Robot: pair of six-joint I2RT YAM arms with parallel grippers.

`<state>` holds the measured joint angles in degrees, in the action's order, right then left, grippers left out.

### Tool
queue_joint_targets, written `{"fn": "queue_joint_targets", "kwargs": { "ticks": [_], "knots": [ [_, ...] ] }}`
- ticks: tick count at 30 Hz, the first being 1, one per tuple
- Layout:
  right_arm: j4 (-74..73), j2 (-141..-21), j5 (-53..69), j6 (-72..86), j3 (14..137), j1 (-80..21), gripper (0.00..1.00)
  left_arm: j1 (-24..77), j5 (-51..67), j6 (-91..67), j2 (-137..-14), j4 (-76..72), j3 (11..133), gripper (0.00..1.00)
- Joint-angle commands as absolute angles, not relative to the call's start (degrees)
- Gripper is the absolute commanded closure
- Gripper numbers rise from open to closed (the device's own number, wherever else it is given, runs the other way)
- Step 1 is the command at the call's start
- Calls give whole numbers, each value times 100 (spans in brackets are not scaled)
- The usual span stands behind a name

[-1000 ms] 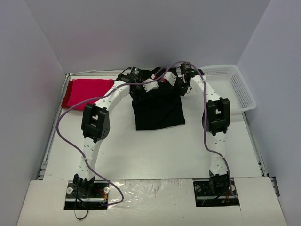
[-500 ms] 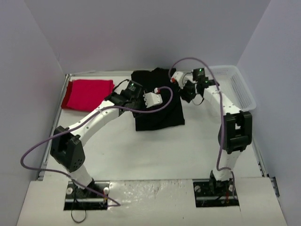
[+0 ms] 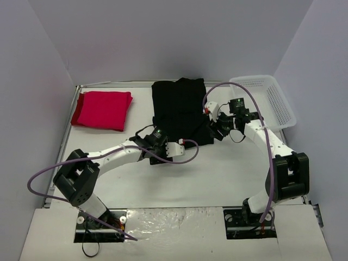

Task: Fold and stack the t-shirts
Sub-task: Grab one side of the 2/3 rectangular tshirt with both arms

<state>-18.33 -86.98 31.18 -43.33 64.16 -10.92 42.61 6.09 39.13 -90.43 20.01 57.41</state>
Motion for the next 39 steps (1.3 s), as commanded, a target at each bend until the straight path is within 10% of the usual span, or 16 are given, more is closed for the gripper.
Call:
{"fn": "queue_joint_targets", "kwargs": {
  "ticks": [1,21,29,39],
  "knots": [
    [-1881,-8350,3340,-4166,6320,-1090,49,4403,466,4061,-8938,1459,5757,41],
    [-1907,-8235,3313,-4306,5942,-1028,49,4465,-483,3938,-10361,922,5984,44],
    [-1689,-7419,3525,-5501,4879,-1037,48,4175,438,3577,-10169,1370,6108,95],
    [-906,-7575,3331,-5572,4298,-1353,46,4069,1292,3542,-9747,1802,5985,98]
  ]
}}
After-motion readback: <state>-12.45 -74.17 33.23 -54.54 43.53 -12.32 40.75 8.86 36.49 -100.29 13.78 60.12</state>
